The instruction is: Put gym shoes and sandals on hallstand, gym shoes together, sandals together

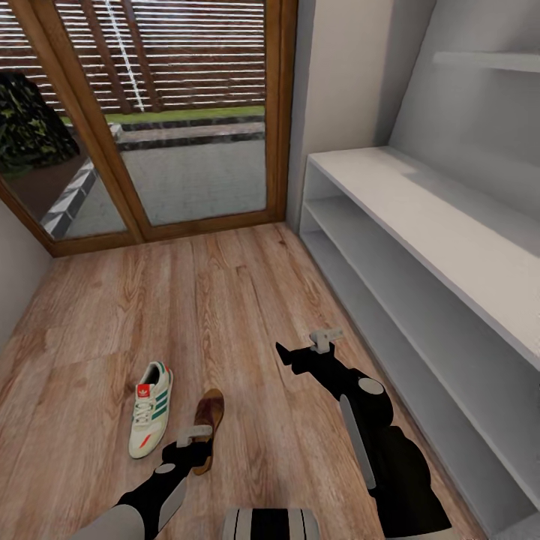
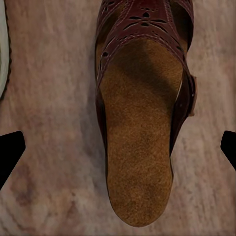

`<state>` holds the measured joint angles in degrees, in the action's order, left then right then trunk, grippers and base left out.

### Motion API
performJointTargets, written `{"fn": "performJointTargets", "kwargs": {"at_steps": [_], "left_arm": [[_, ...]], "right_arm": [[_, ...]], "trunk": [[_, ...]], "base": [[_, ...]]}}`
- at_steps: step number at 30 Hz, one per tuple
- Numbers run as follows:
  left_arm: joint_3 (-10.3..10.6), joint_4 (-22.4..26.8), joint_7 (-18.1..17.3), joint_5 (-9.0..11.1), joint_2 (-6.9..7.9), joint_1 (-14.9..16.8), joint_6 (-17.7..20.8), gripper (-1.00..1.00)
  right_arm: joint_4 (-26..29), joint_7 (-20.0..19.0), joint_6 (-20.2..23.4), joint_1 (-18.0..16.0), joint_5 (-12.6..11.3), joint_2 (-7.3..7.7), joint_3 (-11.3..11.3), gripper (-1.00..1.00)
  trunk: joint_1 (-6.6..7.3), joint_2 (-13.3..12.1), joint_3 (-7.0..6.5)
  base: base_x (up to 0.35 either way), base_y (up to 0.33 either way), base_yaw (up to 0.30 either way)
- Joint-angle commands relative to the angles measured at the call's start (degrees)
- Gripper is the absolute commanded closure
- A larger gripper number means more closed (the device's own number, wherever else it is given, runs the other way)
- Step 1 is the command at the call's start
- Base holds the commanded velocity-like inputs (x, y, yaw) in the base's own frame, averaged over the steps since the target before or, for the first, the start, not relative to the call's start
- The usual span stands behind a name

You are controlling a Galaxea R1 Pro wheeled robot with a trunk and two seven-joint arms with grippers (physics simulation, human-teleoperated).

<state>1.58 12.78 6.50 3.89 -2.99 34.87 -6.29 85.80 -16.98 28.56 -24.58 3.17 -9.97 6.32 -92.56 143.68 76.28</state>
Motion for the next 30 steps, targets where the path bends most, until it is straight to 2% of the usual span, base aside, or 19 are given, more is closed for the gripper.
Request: {"fn": "performJointTargets", "kwargs": {"at_steps": [1, 9, 14, 24, 30], "left_arm": [[0.19, -0.05, 0.18, 0.41, 0.0, 0.03, -0.21, -1.0], [0.18, -0.04, 0.18, 0.41, 0.0, 0.03, -0.23, -1.0], [0.23, -0.04, 0.18, 0.41, 0.0, 0.03, -0.27, -1.0], [0.26, -0.06, 0.18, 0.37, 0.0, 0.03, -0.29, -1.0], [0.41, -0.04, 0.18, 0.33, 0.05, 0.03, -0.3, -1.0]], "right_arm": [[0.07, -0.33, 0.27, -0.02, 0.34, -0.03, -0.07, -1.0], [0.07, -0.33, 0.27, -0.02, 0.34, -0.03, -0.02, -1.0], [0.07, -0.33, 0.27, -0.02, 0.34, -0.03, -0.04, -1.0], [0.07, -0.33, 0.27, -0.02, 0.32, -0.03, 0.07, -1.0], [0.07, -0.33, 0.27, -0.02, 0.3, -0.03, 0.15, -1.0]], "trunk": [[0.01, 0.02, 0.04], [0.01, 0.02, 0.05], [0.01, 0.02, 0.05], [-0.25, 0.15, 2.29], [-0.25, 0.15, 2.62]], "base": [[0.0, 0.0, -0.026], [0.0, 0.0, -0.015], [0.0, 0.0, -0.152], [0.0, 0.0, -0.041], [0.0, 0.0, -0.002]]}}
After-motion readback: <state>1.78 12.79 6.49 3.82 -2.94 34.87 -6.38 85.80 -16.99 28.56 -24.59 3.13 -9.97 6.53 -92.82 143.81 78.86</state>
